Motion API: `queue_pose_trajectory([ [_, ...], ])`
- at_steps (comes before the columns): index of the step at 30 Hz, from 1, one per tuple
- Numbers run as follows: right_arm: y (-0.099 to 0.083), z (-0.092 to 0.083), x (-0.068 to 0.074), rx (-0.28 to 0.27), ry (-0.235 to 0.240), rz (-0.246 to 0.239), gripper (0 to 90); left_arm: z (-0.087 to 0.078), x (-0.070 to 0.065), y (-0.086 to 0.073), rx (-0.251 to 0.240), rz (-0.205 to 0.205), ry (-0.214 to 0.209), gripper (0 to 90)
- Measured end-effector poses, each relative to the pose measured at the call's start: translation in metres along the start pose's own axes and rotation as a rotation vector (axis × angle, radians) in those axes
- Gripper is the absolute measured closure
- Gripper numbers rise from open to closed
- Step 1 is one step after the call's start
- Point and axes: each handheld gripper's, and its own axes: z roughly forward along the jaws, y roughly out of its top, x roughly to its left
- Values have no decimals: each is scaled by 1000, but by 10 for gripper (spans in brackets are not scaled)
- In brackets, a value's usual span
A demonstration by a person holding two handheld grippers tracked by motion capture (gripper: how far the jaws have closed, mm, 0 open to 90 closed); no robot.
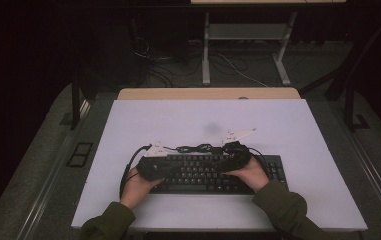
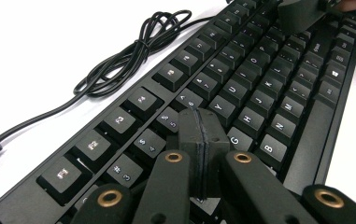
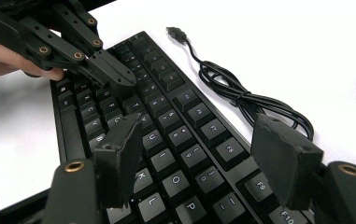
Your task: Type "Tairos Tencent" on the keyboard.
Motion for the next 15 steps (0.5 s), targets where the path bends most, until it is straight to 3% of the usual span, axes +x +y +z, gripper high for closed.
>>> queue_pose_trajectory([
  [8,0,0,0,0,0,2,337,-1,-1,1,-6,-2,-1,889],
  [15,0,-1,-1,-4,-1,-3,338,-8,-2,0,-32,-9,-1,806],
])
